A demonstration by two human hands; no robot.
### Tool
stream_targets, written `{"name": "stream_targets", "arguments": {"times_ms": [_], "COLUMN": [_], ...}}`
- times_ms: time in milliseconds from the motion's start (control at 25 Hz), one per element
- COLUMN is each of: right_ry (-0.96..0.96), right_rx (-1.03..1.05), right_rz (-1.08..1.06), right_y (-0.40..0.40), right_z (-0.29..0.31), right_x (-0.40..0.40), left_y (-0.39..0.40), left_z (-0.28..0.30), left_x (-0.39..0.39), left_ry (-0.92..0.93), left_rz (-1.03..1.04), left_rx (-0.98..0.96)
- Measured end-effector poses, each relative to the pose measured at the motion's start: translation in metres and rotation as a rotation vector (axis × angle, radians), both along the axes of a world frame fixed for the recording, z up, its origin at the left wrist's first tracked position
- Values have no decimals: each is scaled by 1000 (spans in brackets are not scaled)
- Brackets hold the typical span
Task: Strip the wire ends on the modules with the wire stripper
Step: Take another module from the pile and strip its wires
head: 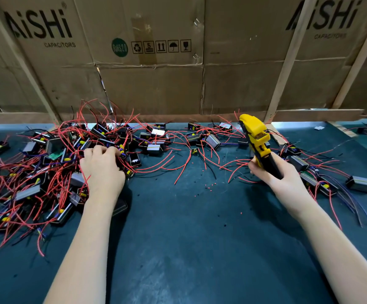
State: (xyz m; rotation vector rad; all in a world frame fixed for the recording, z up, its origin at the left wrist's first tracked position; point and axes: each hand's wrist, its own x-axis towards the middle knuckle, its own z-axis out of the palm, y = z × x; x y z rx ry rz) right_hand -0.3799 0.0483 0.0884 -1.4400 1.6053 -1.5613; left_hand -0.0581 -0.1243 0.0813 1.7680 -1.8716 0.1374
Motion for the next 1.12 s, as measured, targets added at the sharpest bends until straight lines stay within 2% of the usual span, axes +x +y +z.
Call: {"name": "stream_targets", "arguments": {"times_ms": [120, 280, 400, 520, 680, 880, 1040, 1120], "right_ry": [2, -5, 0, -4, 6, 4, 15, 26], "right_rx": [-8, -22, -27, -35, -40, -25, -32, -26], "right_rz": [-12, 1, 2, 0, 13, 13, 4, -4], "right_y": [0, 1, 0, -1, -1, -1, -3, -3], "right_z": [0, 0, -1, -2, -3, -6, -6, -6], "right_x": [0, 0, 0, 0, 0, -1, -1, 0], "left_y": [1, 2, 2, 0, -5, -5, -1, -2], "left_z": [1, 0, 0, -2, -12, -16, -11, -9], "left_x": [-1, 1, -4, -13, -16, -21, -26, -38], "left_ry": [8, -138, -52, -49, -146, -75, 68, 39], "left_rz": [-85, -185, -225, -229, -214, -182, -311, -442], "left_rx": [-23, 58, -7, -103, -25, -8, -175, -242]}}
